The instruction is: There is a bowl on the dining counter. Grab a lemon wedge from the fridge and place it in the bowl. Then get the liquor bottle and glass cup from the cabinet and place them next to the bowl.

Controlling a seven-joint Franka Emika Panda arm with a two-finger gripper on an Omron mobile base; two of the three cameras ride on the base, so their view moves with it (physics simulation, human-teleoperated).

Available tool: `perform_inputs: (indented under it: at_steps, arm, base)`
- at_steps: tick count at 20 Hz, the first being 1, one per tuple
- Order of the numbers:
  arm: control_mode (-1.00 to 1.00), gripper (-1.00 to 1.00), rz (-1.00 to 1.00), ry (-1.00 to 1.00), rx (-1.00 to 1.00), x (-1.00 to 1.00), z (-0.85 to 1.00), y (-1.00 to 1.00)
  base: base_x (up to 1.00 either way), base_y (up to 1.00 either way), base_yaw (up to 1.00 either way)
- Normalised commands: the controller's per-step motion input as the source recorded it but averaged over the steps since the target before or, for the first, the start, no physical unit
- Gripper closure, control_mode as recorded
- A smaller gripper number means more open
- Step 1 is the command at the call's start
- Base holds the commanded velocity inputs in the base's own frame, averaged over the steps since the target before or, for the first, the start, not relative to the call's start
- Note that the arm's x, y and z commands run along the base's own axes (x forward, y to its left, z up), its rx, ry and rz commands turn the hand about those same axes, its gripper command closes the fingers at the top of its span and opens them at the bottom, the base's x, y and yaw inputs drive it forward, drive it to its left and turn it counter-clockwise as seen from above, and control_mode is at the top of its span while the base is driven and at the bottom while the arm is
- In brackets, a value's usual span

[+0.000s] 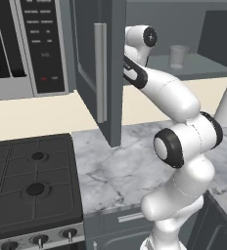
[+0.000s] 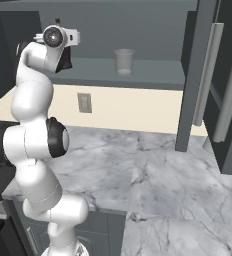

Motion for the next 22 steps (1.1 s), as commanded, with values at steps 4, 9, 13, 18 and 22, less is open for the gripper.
perform_inputs:
  at_steps: [4, 9, 13, 18, 22]
  arm:
    - [-1.00, 1.00, 0.00, 0.00, 0.00, 0.00, 0.00, 0.00]
    - [-1.00, 1.00, 0.00, 0.00, 0.00, -0.05, -0.03, 0.00]
    - [-1.00, 1.00, 0.00, 0.00, 0.00, -0.10, -0.06, 0.00]
    - [-1.00, 1.00, 0.00, 0.00, 0.00, -0.31, -0.11, 0.00]
    - [-1.00, 1.00, 0.00, 0.00, 0.00, -0.66, -0.20, -0.11]
  base:
    - [0.00, 0.00, 0.00]
    - [0.00, 0.00, 0.00]
    - [0.00, 0.00, 0.00]
    - [0.00, 0.00, 0.00]
    - [0.00, 0.00, 0.00]
